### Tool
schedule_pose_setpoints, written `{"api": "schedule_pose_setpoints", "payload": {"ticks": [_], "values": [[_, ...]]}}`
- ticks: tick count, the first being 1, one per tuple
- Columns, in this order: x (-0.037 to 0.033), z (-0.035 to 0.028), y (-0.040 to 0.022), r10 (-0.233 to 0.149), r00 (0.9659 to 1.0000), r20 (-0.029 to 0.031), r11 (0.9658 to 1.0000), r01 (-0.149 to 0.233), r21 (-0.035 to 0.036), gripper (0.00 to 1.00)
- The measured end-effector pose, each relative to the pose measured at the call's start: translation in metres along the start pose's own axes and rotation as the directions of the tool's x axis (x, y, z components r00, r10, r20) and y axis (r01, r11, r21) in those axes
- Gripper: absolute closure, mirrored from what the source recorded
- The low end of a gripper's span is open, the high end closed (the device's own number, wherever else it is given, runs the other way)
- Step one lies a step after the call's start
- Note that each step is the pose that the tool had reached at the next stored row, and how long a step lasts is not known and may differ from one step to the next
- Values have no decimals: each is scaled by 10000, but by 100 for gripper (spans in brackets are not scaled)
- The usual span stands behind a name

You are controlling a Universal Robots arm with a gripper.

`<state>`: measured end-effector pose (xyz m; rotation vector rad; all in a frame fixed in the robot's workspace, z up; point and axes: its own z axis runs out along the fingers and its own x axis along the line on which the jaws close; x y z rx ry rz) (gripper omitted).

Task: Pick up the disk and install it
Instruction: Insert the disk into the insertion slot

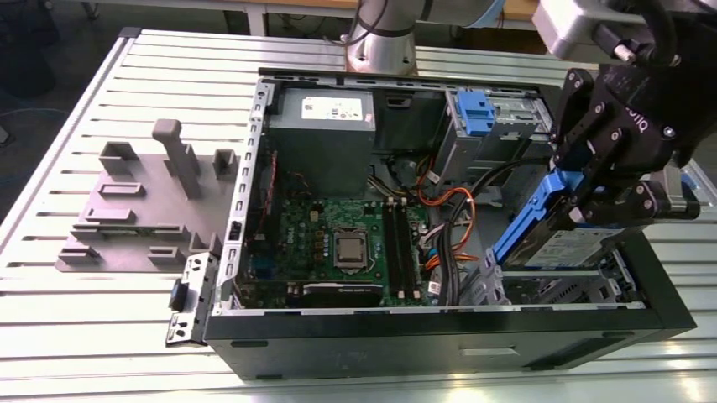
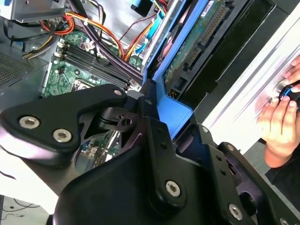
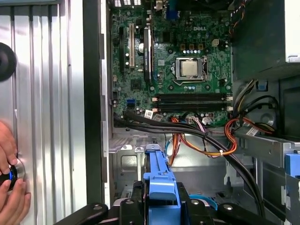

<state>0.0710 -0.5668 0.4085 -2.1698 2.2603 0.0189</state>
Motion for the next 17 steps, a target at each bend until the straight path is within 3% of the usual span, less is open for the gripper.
{"api": "schedule_pose_setpoints", "payload": {"ticks": [17], "values": [[22, 197, -1, 8, 10000, 1, 10000, -8, 0, 63]]}}
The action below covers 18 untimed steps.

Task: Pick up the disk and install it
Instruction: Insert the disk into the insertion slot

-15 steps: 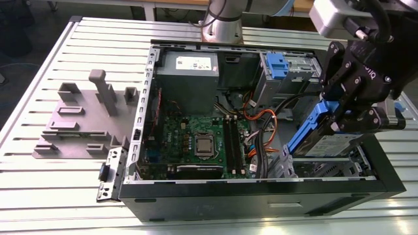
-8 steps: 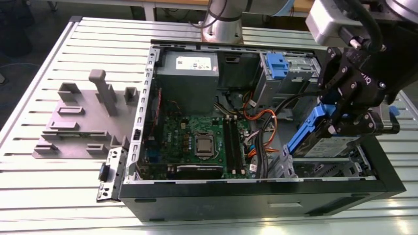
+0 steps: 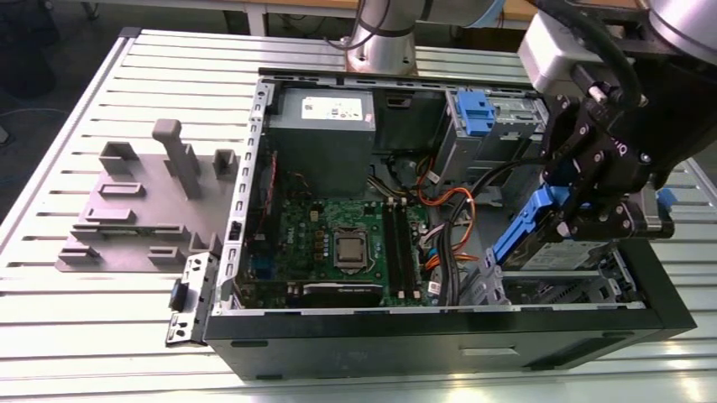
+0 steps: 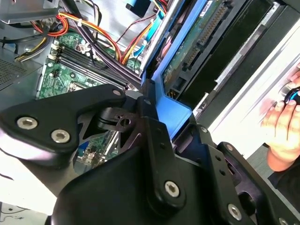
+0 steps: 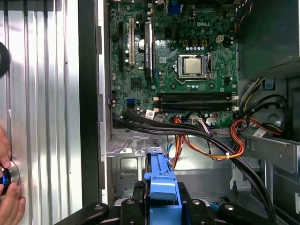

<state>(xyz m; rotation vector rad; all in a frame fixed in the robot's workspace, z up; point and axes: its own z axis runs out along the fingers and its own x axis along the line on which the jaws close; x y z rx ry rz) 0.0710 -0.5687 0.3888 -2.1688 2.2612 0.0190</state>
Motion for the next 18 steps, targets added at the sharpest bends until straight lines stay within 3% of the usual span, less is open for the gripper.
{"api": "schedule_pose_setpoints", "payload": {"ticks": [18], "values": [[23, 220, -2, 7, 10000, -1, 10000, -7, 0, 63]]}}
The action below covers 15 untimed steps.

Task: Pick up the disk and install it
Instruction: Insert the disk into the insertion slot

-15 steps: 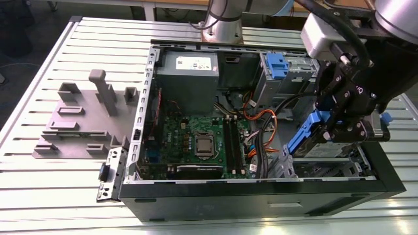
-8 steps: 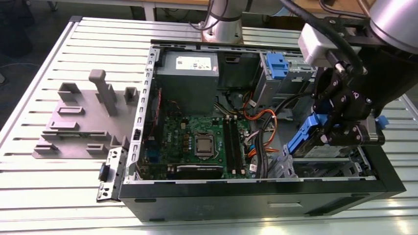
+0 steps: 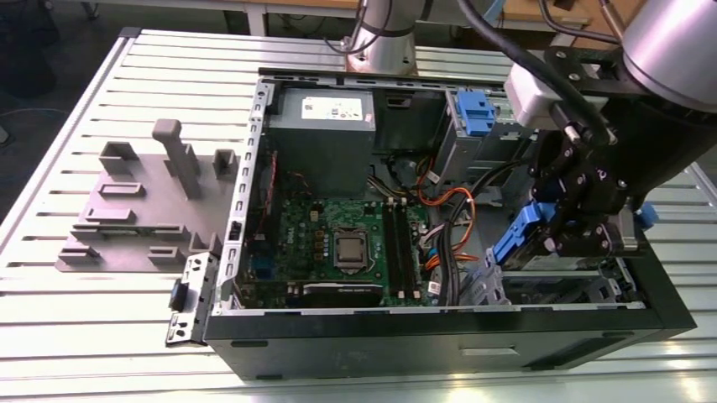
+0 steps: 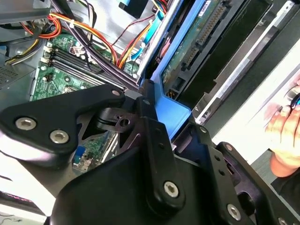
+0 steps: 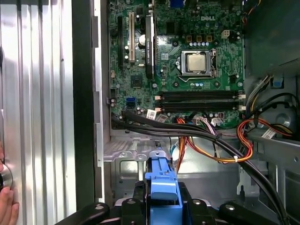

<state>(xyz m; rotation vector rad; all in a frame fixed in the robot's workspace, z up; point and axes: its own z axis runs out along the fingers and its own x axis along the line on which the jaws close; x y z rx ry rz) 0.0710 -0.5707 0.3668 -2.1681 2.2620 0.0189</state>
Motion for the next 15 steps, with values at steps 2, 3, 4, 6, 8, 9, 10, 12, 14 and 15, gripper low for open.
{"api": "schedule_pose_setpoints", "payload": {"ticks": [2, 3, 4, 6, 8, 9, 10, 12, 14, 15], "values": [[2, 26, 0, 0, 10000, 0, 10000, 0, 0, 63], [4, 39, 0, 1, 10000, 1, 10000, -1, 0, 63], [5, 52, 0, 1, 10000, 0, 10000, -1, 0, 63], [7, 78, 0, 1, 10000, 0, 10000, -1, 0, 63], [9, 103, -1, 1, 10000, 1, 10000, -1, 0, 63], [10, 114, -1, 1, 10000, 1, 10000, -1, 0, 63], [10, 125, -1, 2, 10000, 0, 10000, -2, 0, 63], [12, 146, -1, 2, 10000, 0, 10000, -2, 0, 63], [13, 165, -1, 2, 10000, 1, 10000, -2, 0, 63], [14, 173, -1, 2, 10000, 1, 10000, -2, 0, 63]]}}
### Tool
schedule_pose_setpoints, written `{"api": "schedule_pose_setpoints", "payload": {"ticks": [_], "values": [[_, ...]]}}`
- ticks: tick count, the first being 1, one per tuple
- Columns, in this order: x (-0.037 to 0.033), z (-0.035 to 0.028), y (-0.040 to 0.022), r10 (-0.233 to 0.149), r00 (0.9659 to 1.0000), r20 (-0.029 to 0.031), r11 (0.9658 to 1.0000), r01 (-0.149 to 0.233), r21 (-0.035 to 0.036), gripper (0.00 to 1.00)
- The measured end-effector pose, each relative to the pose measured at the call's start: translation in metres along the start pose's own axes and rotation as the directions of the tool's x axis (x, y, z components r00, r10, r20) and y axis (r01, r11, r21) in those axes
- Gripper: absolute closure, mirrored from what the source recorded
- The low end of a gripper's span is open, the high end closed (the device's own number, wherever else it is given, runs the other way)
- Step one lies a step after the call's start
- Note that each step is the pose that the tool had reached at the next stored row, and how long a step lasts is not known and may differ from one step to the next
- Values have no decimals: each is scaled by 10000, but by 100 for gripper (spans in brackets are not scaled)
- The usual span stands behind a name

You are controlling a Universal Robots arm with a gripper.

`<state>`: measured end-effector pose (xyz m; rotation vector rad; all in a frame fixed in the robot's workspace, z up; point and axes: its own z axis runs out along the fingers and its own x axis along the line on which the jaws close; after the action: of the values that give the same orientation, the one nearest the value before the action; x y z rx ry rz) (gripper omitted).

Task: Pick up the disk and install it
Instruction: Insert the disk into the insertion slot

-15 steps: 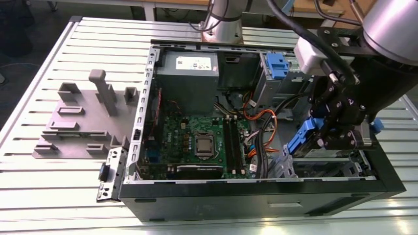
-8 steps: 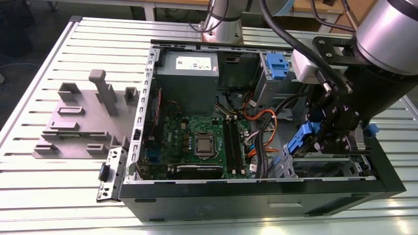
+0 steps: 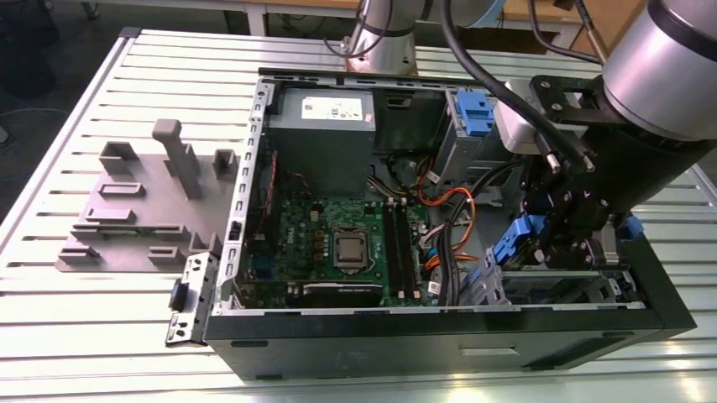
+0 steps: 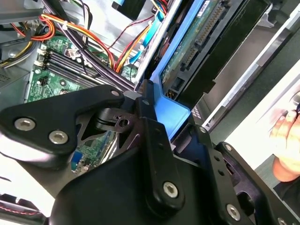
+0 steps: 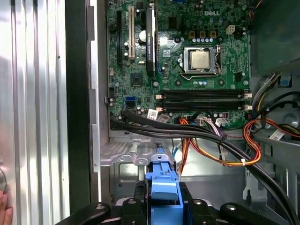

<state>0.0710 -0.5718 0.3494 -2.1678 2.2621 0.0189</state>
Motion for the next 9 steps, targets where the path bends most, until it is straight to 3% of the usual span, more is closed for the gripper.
{"api": "schedule_pose_setpoints", "payload": {"ticks": [9], "values": [[1, 14, 0, 1, 10000, -7, 10000, -1, 0, 63]]}}
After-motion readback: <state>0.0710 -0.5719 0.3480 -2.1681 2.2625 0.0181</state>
